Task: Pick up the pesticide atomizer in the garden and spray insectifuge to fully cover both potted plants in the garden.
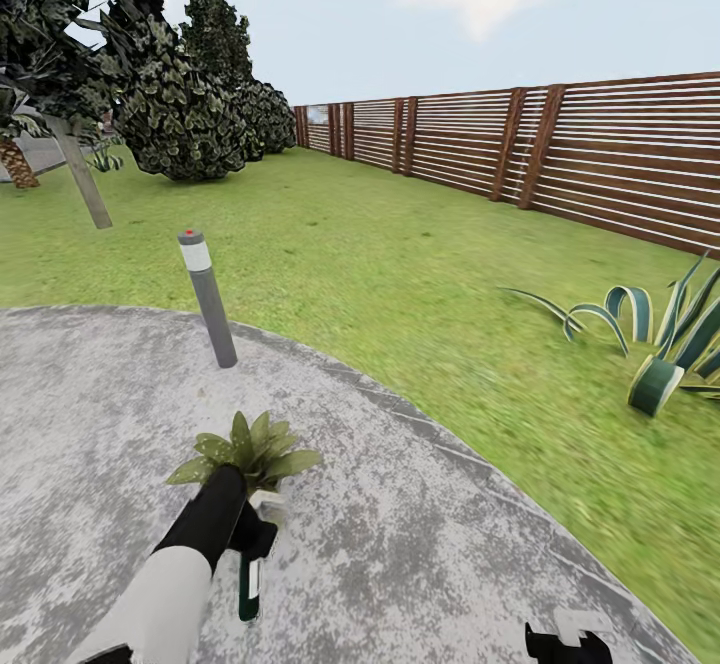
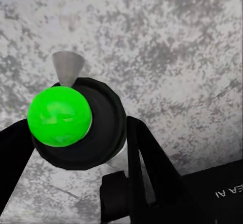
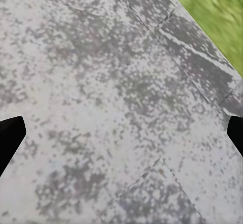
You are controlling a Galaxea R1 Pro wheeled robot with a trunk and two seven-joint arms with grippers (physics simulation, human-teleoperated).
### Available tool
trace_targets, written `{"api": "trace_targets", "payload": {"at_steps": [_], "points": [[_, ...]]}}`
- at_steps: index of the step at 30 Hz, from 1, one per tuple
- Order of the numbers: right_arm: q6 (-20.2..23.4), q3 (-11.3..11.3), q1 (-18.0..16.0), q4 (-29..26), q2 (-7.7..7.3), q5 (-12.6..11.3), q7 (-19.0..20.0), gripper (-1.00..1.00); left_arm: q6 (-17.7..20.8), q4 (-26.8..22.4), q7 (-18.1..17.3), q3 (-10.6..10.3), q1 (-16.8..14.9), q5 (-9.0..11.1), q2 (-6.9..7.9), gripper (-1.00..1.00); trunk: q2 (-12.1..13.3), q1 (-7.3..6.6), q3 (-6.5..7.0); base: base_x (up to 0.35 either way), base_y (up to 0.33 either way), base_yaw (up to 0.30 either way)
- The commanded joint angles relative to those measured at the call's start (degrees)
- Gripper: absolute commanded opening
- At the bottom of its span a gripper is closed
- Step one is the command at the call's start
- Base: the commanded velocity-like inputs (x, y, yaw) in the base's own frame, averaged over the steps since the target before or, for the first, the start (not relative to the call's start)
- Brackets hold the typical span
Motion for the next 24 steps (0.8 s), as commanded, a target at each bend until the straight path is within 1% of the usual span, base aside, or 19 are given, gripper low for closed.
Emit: {"api": "trace_targets", "payload": {"at_steps": [1,2,4,5,6,8,10,17,20,22,24], "points": [[-0.3,-0.4,-0.1,0.1,0.0,0.6,-0.2,1.0,0.6,-0.7,-0.6,0.1,-0.2,-0.5,0.06,-1.0,0.0,-0.01,-0.05,0.0,0.0,0.0],[-0.3,-0.4,-0.1,0.1,0.0,0.6,-0.2,1.0,0.8,-1.4,-0.7,0.0,-0.3,-0.5,0.18,-1.0,0.0,-0.01,-0.05,0.0,0.0,0.0],[-0.3,-0.4,-0.1,0.1,0.0,0.6,-0.2,1.0,1.2,-3.4,-0.8,-0.1,-0.5,-0.4,1.01,-1.0,0.0,-0.01,-0.05,0.0,0.0,0.0],[-0.3,-0.4,-0.1,0.1,0.0,0.6,-0.2,1.0,1.3,-4.4,-1.0,-0.1,-0.6,-0.2,2.03,-1.0,0.0,-0.01,-0.05,0.0,0.0,0.0],[-0.3,-0.4,-0.1,0.1,0.0,0.6,-0.2,1.0,1.3,-4.9,-1.4,-0.1,-0.6,0.0,2.68,-1.0,0.0,-0.01,-0.05,0.0,0.0,0.0],[-0.3,-0.4,-0.1,0.0,0.0,0.5,-0.2,1.0,1.3,-5.5,-3.0,0.0,-0.6,0.7,4.24,-1.0,0.0,-0.01,-0.05,0.0,0.0,0.01],[-0.3,-0.4,-0.1,0.0,0.0,0.5,-0.2,1.0,1.3,-5.7,-4.3,0.0,-0.6,1.2,4.83,-1.0,0.0,-0.01,-0.05,0.0,0.0,0.119],[-0.4,-0.4,-0.1,0.0,0.0,0.5,-0.2,1.0,1.3,-5.8,-5.0,0.2,-0.6,1.5,4.51,-1.0,0.0,-0.01,-0.05,0.0,0.0,0.253],[-0.4,-0.4,-0.1,0.0,0.0,0.5,-0.2,1.0,1.3,-5.6,-5.1,0.3,0.2,1.7,4.5,-1.0,0.0,-0.01,-0.05,0.0,0.0,0.244],[-0.4,-0.4,-0.1,0.0,-0.04,0.5,-0.2,1.0,1.1,-5.2,-5.1,0.2,0.4,2.3,4.48,-1.0,0.0,-0.01,-0.05,0.0,0.0,0.099],[-0.3,-0.4,-0.1,0.0,-0.13,0.6,-0.2,1.0,-0.4,-4.9,-4.9,0.0,0.6,3.8,4.11,-1.0,0.0,-0.01,-0.05,0.0,0.0,0.024]]}}
